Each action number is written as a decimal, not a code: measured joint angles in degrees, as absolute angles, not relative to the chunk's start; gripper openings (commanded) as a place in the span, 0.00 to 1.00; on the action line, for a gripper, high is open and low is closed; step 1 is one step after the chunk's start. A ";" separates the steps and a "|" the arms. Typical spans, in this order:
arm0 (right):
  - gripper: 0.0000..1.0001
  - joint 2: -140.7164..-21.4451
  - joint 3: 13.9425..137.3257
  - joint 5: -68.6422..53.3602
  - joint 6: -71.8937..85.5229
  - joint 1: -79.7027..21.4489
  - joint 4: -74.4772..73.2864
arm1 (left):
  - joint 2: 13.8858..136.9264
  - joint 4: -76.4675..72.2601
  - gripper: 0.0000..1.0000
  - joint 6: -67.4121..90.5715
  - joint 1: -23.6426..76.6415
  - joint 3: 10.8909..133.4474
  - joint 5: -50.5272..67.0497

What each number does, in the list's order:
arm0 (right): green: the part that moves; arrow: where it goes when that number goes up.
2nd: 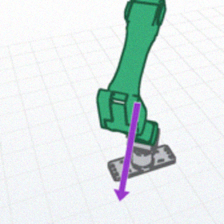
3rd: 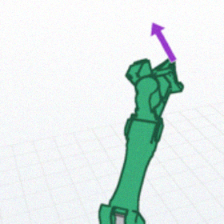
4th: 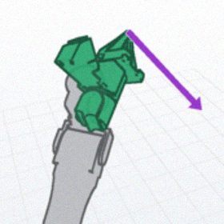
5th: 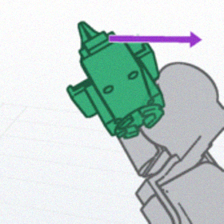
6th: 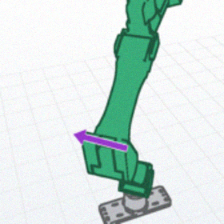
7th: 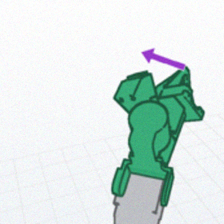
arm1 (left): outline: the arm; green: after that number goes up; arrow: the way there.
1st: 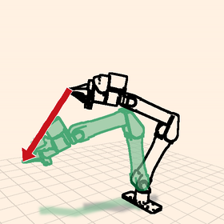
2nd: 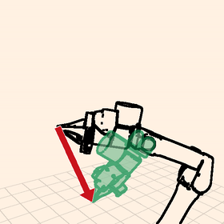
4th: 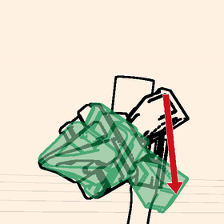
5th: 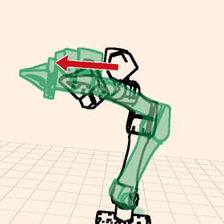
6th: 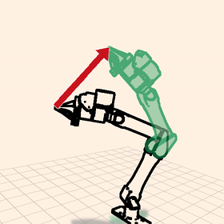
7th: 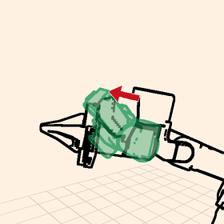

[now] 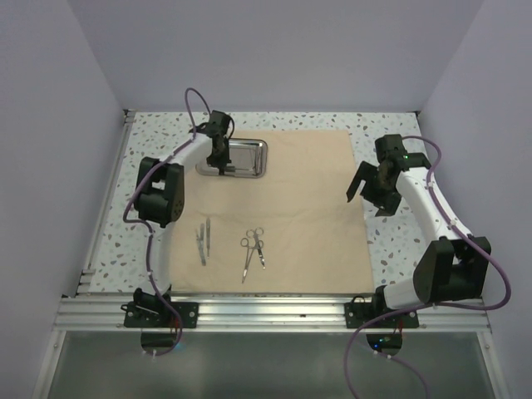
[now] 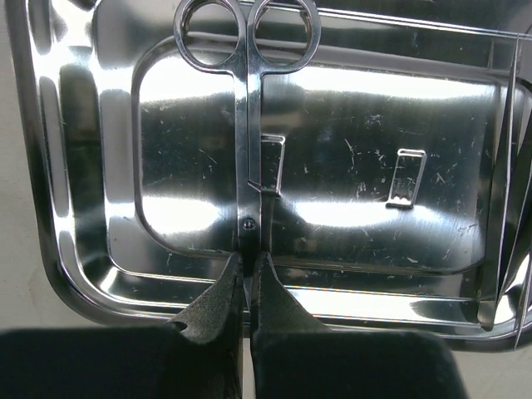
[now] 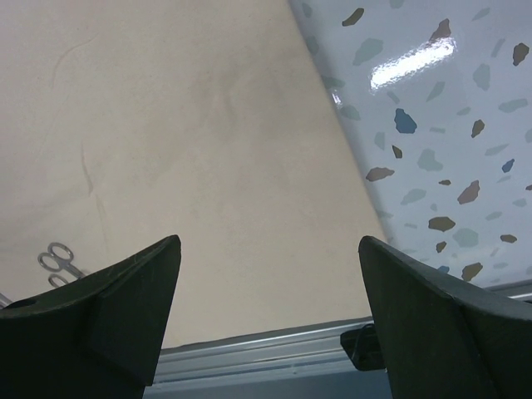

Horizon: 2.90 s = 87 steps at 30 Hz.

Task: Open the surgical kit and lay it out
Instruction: Pick up the medical item from the container, then place the medical item in the surgical kit, then adjust the container in the surgical kit.

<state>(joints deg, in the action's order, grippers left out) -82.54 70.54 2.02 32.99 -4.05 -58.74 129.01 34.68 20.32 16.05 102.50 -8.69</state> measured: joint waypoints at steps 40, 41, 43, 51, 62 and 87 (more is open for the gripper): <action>0.91 -74.54 67.26 -6.22 33.04 -6.44 -55.64 | 90.98 46.44 0.16 57.58 56.77 60.40 -14.44; 0.91 -74.54 67.26 -6.28 33.04 -6.83 -55.70 | 90.85 46.52 0.28 58.04 57.23 60.34 -14.22; 0.91 -74.54 67.29 -6.76 33.12 -7.27 -55.68 | 90.35 46.70 0.60 59.42 58.04 60.31 -13.72; 0.91 -78.91 73.67 -8.25 35.62 -7.35 -53.89 | 87.13 53.10 0.83 61.73 58.37 65.30 -16.21; 0.90 -107.42 110.50 -6.55 38.09 -14.17 -52.31 | 94.19 48.38 0.78 41.47 31.59 84.90 -19.44; 0.89 -128.46 130.39 -1.45 36.34 -20.21 -62.76 | 137.12 37.28 0.61 23.70 7.92 116.46 -12.34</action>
